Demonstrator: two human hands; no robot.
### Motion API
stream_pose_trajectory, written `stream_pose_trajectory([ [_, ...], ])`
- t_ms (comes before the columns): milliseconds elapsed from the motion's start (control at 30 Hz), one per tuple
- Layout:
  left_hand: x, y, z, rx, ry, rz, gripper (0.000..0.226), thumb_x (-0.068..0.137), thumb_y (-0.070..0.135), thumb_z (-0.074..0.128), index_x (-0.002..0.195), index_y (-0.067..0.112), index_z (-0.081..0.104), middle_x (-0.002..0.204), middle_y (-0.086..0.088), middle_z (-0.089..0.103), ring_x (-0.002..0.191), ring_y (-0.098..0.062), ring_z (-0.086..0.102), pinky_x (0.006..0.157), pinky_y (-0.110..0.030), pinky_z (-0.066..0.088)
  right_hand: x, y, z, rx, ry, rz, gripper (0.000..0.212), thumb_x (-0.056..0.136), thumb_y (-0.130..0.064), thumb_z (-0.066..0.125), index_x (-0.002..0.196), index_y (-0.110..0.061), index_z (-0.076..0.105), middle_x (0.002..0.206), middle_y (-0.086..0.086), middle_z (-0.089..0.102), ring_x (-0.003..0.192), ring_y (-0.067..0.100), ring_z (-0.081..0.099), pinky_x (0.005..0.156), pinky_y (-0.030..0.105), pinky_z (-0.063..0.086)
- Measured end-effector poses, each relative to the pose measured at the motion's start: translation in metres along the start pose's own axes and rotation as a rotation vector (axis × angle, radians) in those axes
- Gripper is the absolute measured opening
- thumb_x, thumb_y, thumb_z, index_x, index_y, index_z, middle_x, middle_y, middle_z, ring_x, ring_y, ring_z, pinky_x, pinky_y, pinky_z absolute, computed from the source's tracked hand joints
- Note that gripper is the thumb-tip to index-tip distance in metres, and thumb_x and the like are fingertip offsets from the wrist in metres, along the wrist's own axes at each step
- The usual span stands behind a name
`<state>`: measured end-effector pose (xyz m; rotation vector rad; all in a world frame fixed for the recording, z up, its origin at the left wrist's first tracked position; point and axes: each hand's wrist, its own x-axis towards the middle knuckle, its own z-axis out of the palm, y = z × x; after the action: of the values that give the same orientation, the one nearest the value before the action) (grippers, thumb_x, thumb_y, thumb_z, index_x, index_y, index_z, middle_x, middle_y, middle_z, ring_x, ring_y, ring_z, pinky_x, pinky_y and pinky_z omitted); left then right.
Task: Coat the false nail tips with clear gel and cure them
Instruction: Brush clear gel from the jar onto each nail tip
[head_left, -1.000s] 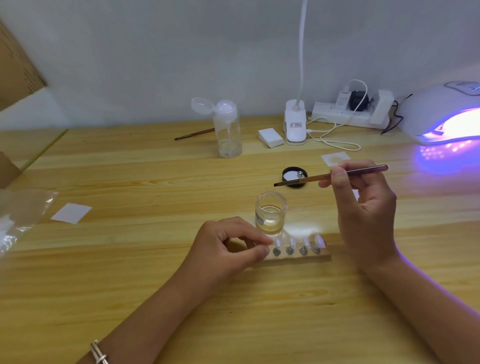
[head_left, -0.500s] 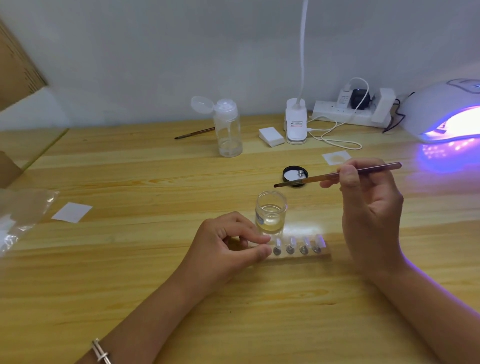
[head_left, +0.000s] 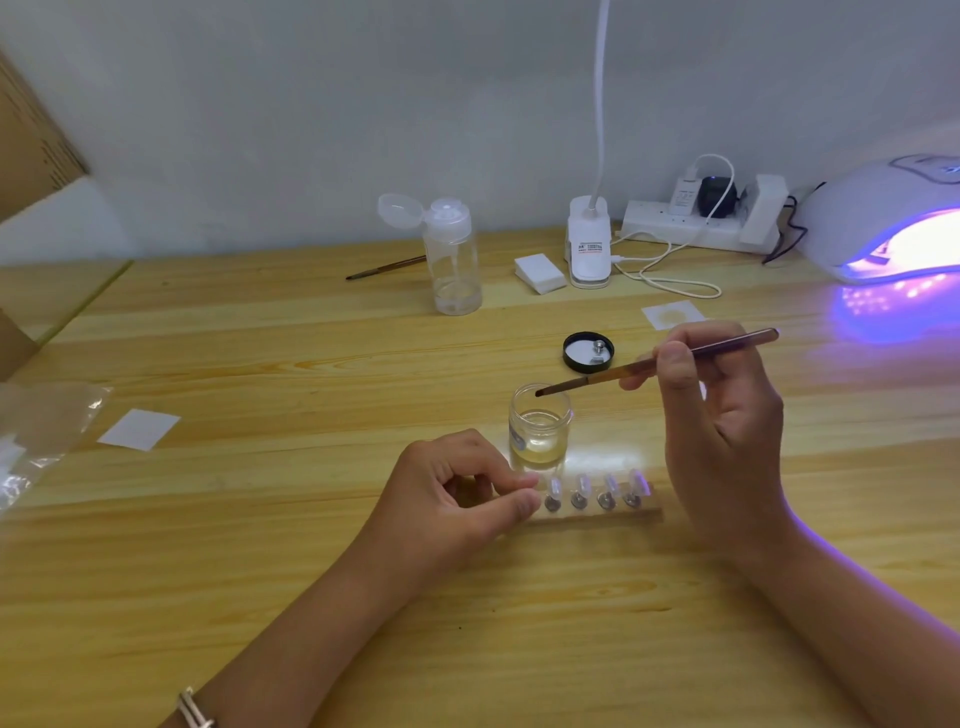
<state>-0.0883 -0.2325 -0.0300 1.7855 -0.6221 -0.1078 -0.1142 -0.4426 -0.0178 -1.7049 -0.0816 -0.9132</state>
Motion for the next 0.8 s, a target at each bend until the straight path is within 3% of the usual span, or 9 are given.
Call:
stream_pose_trajectory([
  [200,0.001,-0.002,0.001,0.019,0.011,0.01,0.019,0.07,0.024,0.084,0.072,0.041,0.074,0.078,0.002,0.07,0.068,-0.025,0.062,0.056,-0.023,0.045,-0.001,-0.001,0.001,-0.026,-0.018,-0.004,0.016,0.099,-0.03,0.049,0.096,-0.015,0.054,0.079,-0.006,0.068,0.081,0.01,0.068,0.079,0.015,0.045],
  [300,0.0,-0.001,0.0,0.002,0.007,0.0,0.016,0.071,0.019,0.085,0.074,0.032,0.077,0.078,0.002,0.069,0.066,-0.021,0.059,0.056,-0.02,0.043,-0.001,0.0,0.001,-0.046,-0.024,-0.016,0.017,0.099,-0.029,0.049,0.096,-0.013,0.054,0.075,-0.008,0.066,0.08,0.008,0.067,0.079,0.014,0.044],
  [367,-0.001,0.001,0.0,0.006,-0.003,-0.001,0.016,0.071,0.015,0.086,0.078,0.028,0.078,0.08,0.003,0.068,0.069,-0.013,0.059,0.058,-0.019,0.042,-0.001,0.0,0.0,-0.049,-0.027,-0.017,0.016,0.099,-0.028,0.049,0.096,-0.013,0.055,0.076,-0.009,0.067,0.08,0.007,0.067,0.079,0.012,0.043],
  [600,-0.003,0.01,-0.001,0.084,-0.014,-0.018,0.024,0.07,0.017,0.086,0.091,0.026,0.078,0.084,0.01,0.071,0.078,-0.008,0.064,0.069,-0.02,0.05,-0.001,0.0,-0.001,-0.091,-0.044,-0.028,0.013,0.1,-0.025,0.049,0.096,-0.013,0.054,0.077,-0.007,0.066,0.081,0.005,0.067,0.079,0.012,0.043],
  [800,-0.003,0.008,-0.002,0.129,-0.015,-0.051,0.032,0.068,0.014,0.088,0.094,0.029,0.077,0.086,0.009,0.068,0.073,-0.001,0.059,0.069,-0.009,0.043,0.001,-0.003,0.007,-0.176,-0.107,-0.018,0.01,0.096,-0.035,0.055,0.091,-0.027,0.056,0.083,-0.013,0.065,0.079,0.015,0.07,0.079,0.04,0.05],
])
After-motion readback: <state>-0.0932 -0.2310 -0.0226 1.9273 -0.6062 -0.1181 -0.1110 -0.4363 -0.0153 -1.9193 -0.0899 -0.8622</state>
